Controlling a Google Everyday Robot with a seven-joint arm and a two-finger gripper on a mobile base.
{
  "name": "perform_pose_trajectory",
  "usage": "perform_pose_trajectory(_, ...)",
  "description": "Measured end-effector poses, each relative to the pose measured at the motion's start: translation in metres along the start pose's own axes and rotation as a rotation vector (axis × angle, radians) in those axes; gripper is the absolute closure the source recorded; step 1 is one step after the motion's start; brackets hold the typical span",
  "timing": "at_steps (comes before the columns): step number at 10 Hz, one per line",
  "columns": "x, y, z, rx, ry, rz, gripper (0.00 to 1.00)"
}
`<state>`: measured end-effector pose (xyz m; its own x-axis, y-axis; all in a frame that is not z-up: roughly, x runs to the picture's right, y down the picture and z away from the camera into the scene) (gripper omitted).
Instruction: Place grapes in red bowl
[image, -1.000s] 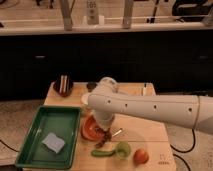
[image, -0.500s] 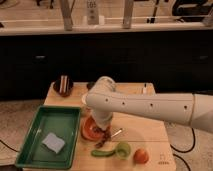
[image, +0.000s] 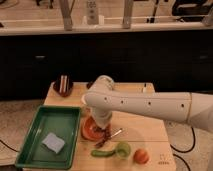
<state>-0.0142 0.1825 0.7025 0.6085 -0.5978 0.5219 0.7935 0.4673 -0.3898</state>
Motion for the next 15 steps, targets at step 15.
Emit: perform_pose_trajectory(15,0.0059,-0.0095,0.0073,-0.027,0.001,-0.040,0.99)
